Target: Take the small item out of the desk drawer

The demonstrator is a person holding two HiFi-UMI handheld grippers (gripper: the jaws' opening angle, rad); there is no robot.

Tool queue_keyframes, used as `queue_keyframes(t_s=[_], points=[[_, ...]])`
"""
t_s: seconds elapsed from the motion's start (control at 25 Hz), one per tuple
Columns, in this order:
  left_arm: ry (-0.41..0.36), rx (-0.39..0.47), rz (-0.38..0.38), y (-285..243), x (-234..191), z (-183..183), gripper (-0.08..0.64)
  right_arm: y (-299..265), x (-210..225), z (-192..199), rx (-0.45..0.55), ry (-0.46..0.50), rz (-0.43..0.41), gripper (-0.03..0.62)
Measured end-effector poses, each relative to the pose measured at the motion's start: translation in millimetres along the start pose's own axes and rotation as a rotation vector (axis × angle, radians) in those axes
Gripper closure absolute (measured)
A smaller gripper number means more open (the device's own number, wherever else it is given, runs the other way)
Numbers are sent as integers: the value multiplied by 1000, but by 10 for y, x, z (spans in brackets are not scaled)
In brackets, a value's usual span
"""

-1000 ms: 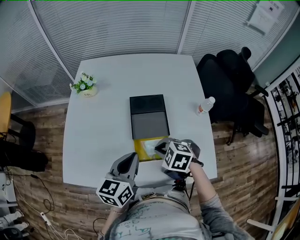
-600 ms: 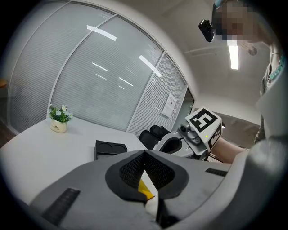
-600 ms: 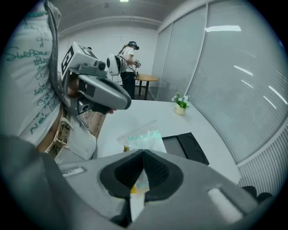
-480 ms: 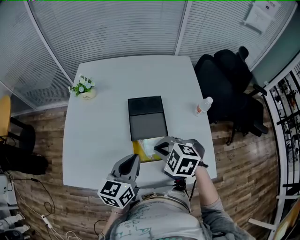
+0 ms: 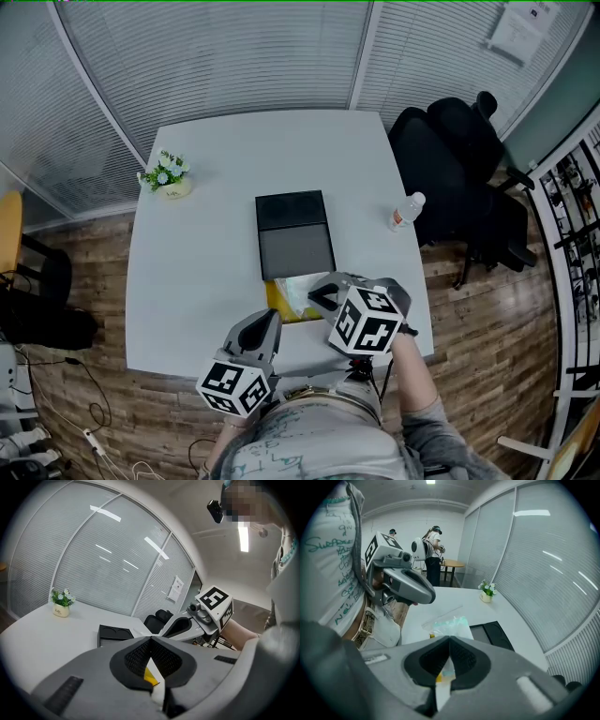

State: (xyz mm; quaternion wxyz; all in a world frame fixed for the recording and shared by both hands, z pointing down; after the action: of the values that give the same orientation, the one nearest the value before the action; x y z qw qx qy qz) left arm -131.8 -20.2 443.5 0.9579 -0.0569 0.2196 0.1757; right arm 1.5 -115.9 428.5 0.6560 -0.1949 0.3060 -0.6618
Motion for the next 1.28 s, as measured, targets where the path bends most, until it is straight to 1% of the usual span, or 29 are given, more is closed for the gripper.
queue_keyframes(t_s=[0.28, 0.56, 0.72, 1.08, 1.28], points=[[2, -2, 4, -9, 24, -8, 562, 49, 17, 6, 11, -7, 11, 589], [2, -6, 14, -51, 75, 9, 561, 177, 72, 112, 20, -13, 53, 589], [-2, -14, 27, -109, 114, 32, 562, 337, 151, 293, 19, -32, 91, 589], [-12, -35, 61, -261, 255, 97, 561, 762, 276, 793, -51, -112, 193, 589], [-15, -37, 77, -343, 340, 117, 561, 923, 302, 950, -51, -141, 235, 589]])
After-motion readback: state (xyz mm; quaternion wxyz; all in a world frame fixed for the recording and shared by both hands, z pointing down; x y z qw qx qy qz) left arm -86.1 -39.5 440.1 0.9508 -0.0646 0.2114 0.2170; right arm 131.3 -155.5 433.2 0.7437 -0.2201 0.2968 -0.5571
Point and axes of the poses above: the fingertips, and each gripper's own axes: y backward along the fingers, x to its right, z out of its underside, the point moved 9 cm from there along y, backward along the fingers, and after that the axes turned 14 degrees about x, right-handed, at the moved point
